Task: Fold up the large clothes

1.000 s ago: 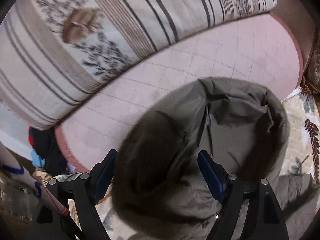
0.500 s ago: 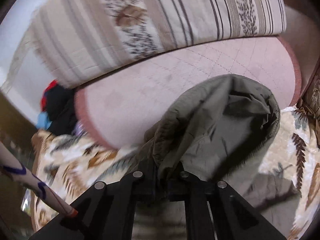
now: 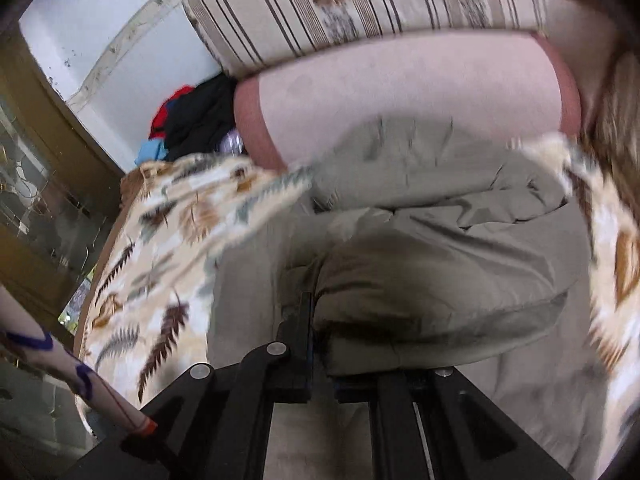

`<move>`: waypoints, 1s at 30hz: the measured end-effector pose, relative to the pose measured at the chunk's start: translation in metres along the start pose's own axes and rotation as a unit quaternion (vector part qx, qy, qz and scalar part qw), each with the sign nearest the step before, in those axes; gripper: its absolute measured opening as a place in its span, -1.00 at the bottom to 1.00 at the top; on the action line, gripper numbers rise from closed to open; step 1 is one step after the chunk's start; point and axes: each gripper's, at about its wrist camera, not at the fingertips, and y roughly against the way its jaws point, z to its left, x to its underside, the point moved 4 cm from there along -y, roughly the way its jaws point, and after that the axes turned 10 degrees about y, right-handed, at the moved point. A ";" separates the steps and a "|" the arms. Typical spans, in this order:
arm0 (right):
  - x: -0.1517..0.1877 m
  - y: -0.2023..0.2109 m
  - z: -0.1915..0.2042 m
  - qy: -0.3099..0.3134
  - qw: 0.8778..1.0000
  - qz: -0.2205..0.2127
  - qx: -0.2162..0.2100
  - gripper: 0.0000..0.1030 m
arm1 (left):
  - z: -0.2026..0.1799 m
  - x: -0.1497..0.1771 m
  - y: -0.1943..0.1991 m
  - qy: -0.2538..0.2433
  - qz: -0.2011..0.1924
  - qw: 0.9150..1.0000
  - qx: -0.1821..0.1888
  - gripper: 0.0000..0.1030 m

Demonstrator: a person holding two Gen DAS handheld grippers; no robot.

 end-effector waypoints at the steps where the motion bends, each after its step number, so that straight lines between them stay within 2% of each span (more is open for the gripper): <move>1: 0.015 -0.009 -0.001 -0.009 1.000 0.011 -0.004 -0.87 | 0.001 -0.001 0.000 0.002 -0.001 1.000 0.000 0.47; 4: 0.050 -0.050 -0.004 -0.037 0.998 0.053 -0.012 -0.87 | 0.002 0.000 -0.002 0.005 0.001 1.000 -0.002 0.47; 9: 0.062 -0.098 -0.005 -0.021 0.998 0.065 0.000 -0.86 | 0.004 -0.001 -0.008 0.004 0.003 1.000 -0.010 0.47; 13: 0.058 -0.078 -0.010 -0.026 0.998 0.047 -0.012 -0.72 | 0.006 0.000 -0.011 0.007 0.009 1.000 -0.011 0.47; 15: 0.060 -0.059 -0.012 -0.016 0.999 0.042 -0.004 -0.31 | 0.004 0.000 -0.011 0.005 0.007 1.000 -0.012 0.47; 16: 0.061 -0.051 -0.012 -0.013 0.999 0.041 -0.001 -0.24 | 0.004 0.001 -0.010 0.003 0.006 1.000 -0.013 0.47; 21: 0.069 -0.008 -0.013 -0.004 0.999 0.046 -0.001 -0.21 | 0.001 0.001 -0.005 -0.005 -0.003 1.000 -0.014 0.47; 24: 0.047 0.024 -0.010 0.026 0.999 0.003 0.035 -0.20 | -0.001 0.001 -0.002 -0.009 -0.008 1.000 -0.014 0.47; 26: 0.019 0.033 -0.011 0.042 0.996 -0.029 0.076 -0.07 | -0.002 0.002 -0.001 -0.013 -0.008 1.000 -0.013 0.47; 28: -0.008 0.027 -0.016 0.037 0.993 -0.047 0.097 -0.02 | -0.002 0.002 -0.001 -0.014 -0.008 1.000 -0.013 0.47; 30: -0.034 0.005 -0.026 0.030 0.990 -0.049 0.131 -0.02 | -0.002 0.002 -0.001 -0.014 -0.008 1.000 -0.013 0.47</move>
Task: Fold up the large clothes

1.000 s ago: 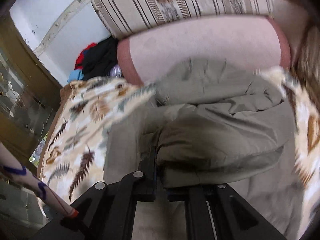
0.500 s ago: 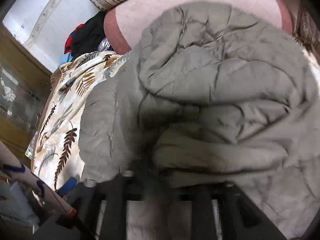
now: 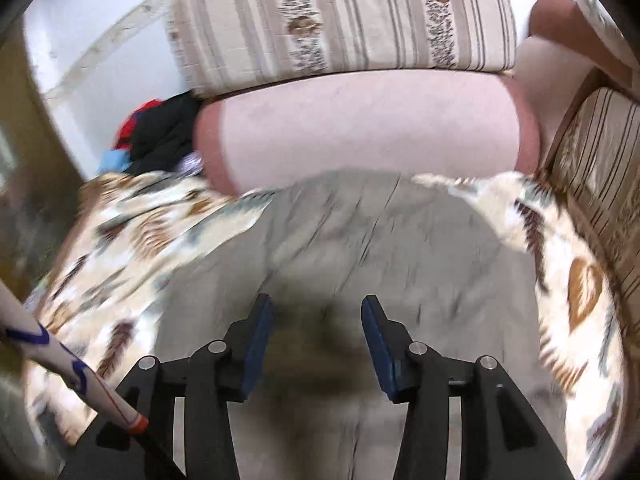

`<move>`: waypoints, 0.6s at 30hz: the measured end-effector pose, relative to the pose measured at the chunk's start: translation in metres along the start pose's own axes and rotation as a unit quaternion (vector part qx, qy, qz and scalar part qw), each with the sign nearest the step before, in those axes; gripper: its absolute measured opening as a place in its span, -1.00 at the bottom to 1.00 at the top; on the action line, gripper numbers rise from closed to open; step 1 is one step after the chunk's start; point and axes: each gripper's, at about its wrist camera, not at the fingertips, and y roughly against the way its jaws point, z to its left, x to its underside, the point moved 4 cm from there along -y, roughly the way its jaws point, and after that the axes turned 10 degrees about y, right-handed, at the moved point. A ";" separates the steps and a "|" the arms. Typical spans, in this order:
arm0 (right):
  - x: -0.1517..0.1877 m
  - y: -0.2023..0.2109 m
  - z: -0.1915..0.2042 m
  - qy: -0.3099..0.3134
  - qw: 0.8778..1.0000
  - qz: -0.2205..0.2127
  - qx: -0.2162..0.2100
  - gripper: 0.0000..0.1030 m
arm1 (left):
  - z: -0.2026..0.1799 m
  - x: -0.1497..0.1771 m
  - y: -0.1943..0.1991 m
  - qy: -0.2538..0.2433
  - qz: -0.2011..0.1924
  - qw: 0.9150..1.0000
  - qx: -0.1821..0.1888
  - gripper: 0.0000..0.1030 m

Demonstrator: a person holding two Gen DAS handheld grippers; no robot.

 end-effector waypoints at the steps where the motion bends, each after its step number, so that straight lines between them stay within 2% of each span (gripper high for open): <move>1: -0.006 -0.015 -0.001 -0.004 1.000 0.004 0.014 -0.02 | 0.000 0.000 0.000 0.001 0.001 1.000 0.000 0.47; 3: -0.007 -0.043 -0.008 -0.015 0.999 0.025 0.034 -0.02 | 0.001 -0.001 -0.001 0.003 0.003 1.000 0.000 0.47; 4: -0.001 -0.060 -0.010 -0.025 0.998 0.043 0.031 -0.02 | 0.001 -0.001 -0.002 0.004 0.005 1.000 0.002 0.47; 6: 0.024 -0.084 -0.003 -0.040 0.996 0.083 -0.004 -0.02 | 0.000 -0.002 -0.002 0.003 0.006 1.000 0.005 0.47; 8: 0.053 -0.097 0.015 -0.008 0.994 0.110 -0.021 -0.02 | -0.001 -0.003 -0.002 -0.001 0.006 1.000 0.007 0.47; 11: 0.080 -0.091 0.041 0.066 0.993 0.095 0.015 0.00 | -0.004 -0.001 -0.004 -0.009 0.009 1.000 0.005 0.47; 13: 0.080 -0.088 0.044 0.082 0.992 0.092 0.020 0.01 | -0.005 0.000 -0.005 -0.011 0.012 1.000 0.003 0.47; 15: 0.069 -0.084 0.038 0.075 0.992 0.097 0.013 0.00 | -0.004 0.001 -0.005 -0.011 0.011 1.000 0.000 0.47; 18: 0.050 -0.056 0.027 0.033 0.998 0.048 0.001 0.00 | -0.003 0.001 -0.005 -0.009 0.010 1.000 -0.002 0.47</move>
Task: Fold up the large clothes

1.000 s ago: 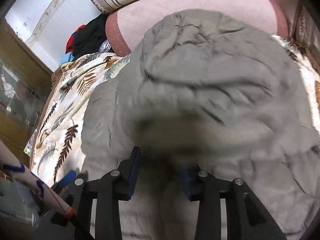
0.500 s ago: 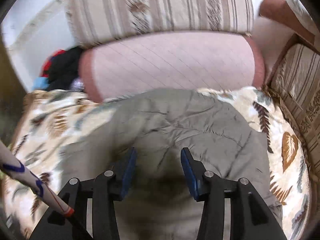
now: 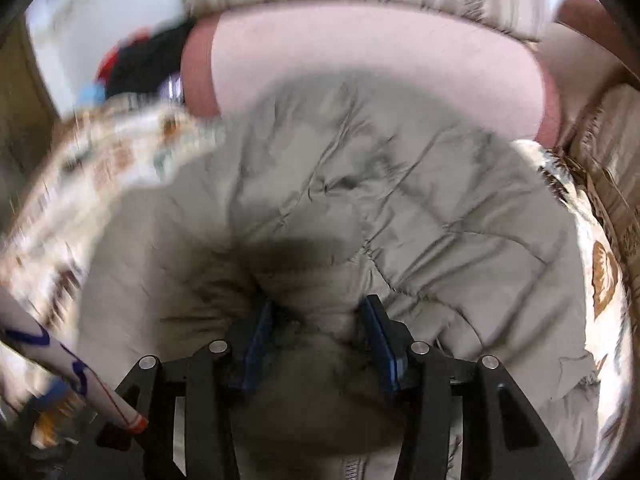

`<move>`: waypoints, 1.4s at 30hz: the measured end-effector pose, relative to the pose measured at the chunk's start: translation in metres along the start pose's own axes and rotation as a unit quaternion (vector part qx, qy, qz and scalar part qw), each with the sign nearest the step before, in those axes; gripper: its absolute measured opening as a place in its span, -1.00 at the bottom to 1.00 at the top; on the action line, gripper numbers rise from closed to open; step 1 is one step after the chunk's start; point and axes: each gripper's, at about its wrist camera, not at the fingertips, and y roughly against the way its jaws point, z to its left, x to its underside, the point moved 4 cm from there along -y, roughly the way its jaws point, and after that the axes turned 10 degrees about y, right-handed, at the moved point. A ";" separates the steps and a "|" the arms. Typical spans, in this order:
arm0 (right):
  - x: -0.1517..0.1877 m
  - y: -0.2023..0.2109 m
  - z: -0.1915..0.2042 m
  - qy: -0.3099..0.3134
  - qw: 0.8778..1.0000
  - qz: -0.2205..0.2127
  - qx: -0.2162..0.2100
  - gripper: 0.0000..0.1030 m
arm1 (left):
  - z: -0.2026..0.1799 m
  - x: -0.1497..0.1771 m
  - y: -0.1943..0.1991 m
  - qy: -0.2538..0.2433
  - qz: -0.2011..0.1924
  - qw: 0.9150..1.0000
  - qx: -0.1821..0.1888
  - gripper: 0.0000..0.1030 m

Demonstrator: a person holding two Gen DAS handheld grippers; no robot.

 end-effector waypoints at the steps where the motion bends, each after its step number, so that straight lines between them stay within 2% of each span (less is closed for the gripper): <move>1: -0.001 0.004 0.001 -0.002 1.000 -0.007 -0.001 0.00 | 0.000 0.000 -0.001 0.000 0.001 1.000 0.000 0.47; 3: 0.001 0.002 0.005 0.006 1.000 -0.003 -0.004 0.00 | -0.001 0.001 -0.003 -0.001 0.006 1.000 -0.001 0.47; 6: 0.015 -0.032 0.014 0.026 0.999 0.044 -0.002 0.01 | -0.001 0.001 -0.001 -0.003 0.004 1.000 0.001 0.47; 8: 0.018 -0.041 0.017 0.038 0.998 0.046 0.010 0.02 | -0.002 0.000 0.001 -0.006 -0.002 1.000 0.000 0.47; 13: 0.013 -0.003 0.006 0.018 0.999 0.028 -0.016 0.02 | -0.003 0.001 0.003 -0.009 -0.009 1.000 -0.006 0.47; 18: 0.043 0.034 -0.041 0.000 1.000 0.019 0.011 0.04 | -0.008 0.007 0.014 -0.018 -0.017 0.999 -0.022 0.47; 20: 0.057 0.045 -0.067 -0.011 0.999 0.018 0.038 0.04 | -0.016 0.005 0.026 -0.019 -0.027 0.999 -0.017 0.47; 23: 0.067 0.058 -0.106 -0.025 0.997 0.014 0.067 0.04 | -0.038 -0.006 0.037 -0.022 -0.027 0.999 0.000 0.47; 25: 0.065 0.060 -0.122 -0.041 0.997 0.006 0.070 0.05 | -0.064 -0.017 0.038 -0.037 -0.025 0.999 0.006 0.47; 28: 0.055 0.058 -0.138 -0.055 0.996 -0.011 0.071 0.05 | -0.104 -0.034 0.021 -0.077 -0.020 0.997 0.000 0.47; 31: 0.044 0.047 -0.141 -0.056 0.996 -0.021 0.071 0.05 | -0.137 -0.053 -0.016 -0.097 -0.004 0.995 -0.019 0.47; 34: 0.038 0.026 -0.140 -0.046 0.997 -0.014 0.066 0.05 | -0.153 -0.065 -0.054 -0.096 0.012 0.995 -0.039 0.47; 37: 0.042 -0.004 -0.138 -0.043 0.998 0.017 0.053 0.05 | -0.160 -0.064 -0.086 -0.111 0.023 0.990 -0.089 0.47; 40: 0.047 -0.024 -0.140 -0.036 0.998 0.031 0.044 0.17 | -0.173 -0.058 -0.094 -0.152 0.008 0.981 -0.119 0.47; 42: 0.046 -0.024 -0.141 -0.036 0.998 0.031 0.037 0.20 | -0.176 -0.056 -0.090 -0.162 0.008 0.979 -0.120 0.47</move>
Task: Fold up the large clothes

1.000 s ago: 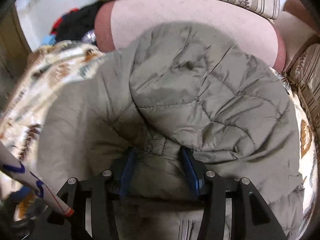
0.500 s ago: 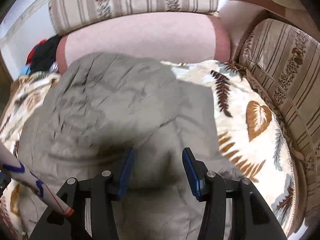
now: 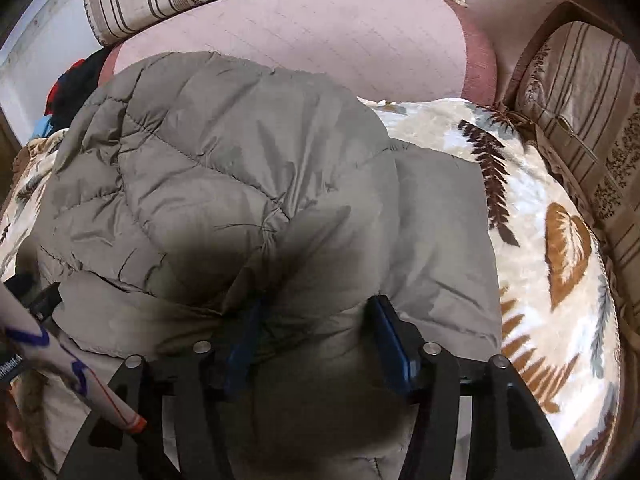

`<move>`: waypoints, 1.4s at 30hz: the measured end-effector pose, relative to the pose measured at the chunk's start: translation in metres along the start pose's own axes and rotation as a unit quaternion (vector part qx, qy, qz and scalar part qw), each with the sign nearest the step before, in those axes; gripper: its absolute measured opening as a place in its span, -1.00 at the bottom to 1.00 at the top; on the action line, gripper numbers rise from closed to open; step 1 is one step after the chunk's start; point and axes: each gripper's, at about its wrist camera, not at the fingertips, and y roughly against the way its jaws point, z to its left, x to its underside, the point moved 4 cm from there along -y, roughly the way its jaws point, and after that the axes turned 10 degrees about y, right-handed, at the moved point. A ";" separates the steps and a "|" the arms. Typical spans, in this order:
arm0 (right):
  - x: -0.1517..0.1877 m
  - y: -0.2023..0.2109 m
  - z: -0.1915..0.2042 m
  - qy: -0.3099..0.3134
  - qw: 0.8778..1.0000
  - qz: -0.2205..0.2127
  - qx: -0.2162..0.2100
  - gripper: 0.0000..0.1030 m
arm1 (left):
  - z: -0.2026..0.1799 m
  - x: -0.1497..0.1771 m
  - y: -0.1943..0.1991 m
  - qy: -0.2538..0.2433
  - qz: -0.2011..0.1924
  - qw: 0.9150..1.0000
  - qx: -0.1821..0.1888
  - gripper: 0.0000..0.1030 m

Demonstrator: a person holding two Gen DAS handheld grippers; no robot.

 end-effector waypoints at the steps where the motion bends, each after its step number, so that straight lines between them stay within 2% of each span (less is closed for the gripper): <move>1: 0.000 0.003 -0.002 -0.004 1.000 -0.001 -0.009 0.20 | 0.002 0.001 0.005 0.004 0.005 1.000 0.009 0.47; 4: 0.005 0.024 -0.015 -0.035 0.999 -0.009 -0.038 0.24 | 0.017 0.005 0.026 0.030 0.009 0.999 0.040 0.47; 8: 0.028 0.060 -0.038 -0.056 0.996 -0.020 -0.063 0.31 | 0.050 0.023 0.064 0.057 -0.001 0.997 0.059 0.47; 12: 0.065 0.090 -0.066 -0.058 0.997 -0.014 -0.054 0.46 | 0.090 0.051 0.089 0.086 0.000 0.995 0.053 0.47; 17: 0.120 0.115 -0.103 -0.066 0.998 0.007 -0.019 0.48 | 0.136 0.087 0.104 0.125 0.007 0.992 0.035 0.47; 25: 0.181 0.121 -0.144 -0.118 0.993 0.023 -0.015 0.54 | 0.182 0.136 0.094 0.176 0.043 0.983 0.036 0.47; 28: 0.196 0.114 -0.149 -0.146 0.988 0.027 -0.040 0.54 | 0.191 0.148 0.085 0.193 0.061 0.978 0.046 0.47; 32: 0.208 0.099 -0.150 -0.184 0.978 0.027 -0.092 0.54 | 0.195 0.154 0.080 0.206 0.071 0.972 0.090 0.47; 35: 0.219 0.085 -0.147 -0.224 0.962 0.034 -0.150 0.55 | 0.189 0.155 0.073 0.192 0.079 0.971 0.116 0.47; 37: 0.223 0.089 -0.145 -0.230 0.960 0.021 -0.156 0.55 | 0.182 0.156 0.065 0.188 0.095 0.968 0.135 0.47; 39: 0.228 0.092 -0.141 -0.234 0.956 0.023 -0.174 0.55 | 0.176 0.154 0.056 0.189 0.108 0.965 0.150 0.47; 42: 0.232 0.093 -0.137 -0.224 0.957 0.027 -0.183 0.55 | 0.166 0.155 0.043 0.187 0.129 0.959 0.169 0.47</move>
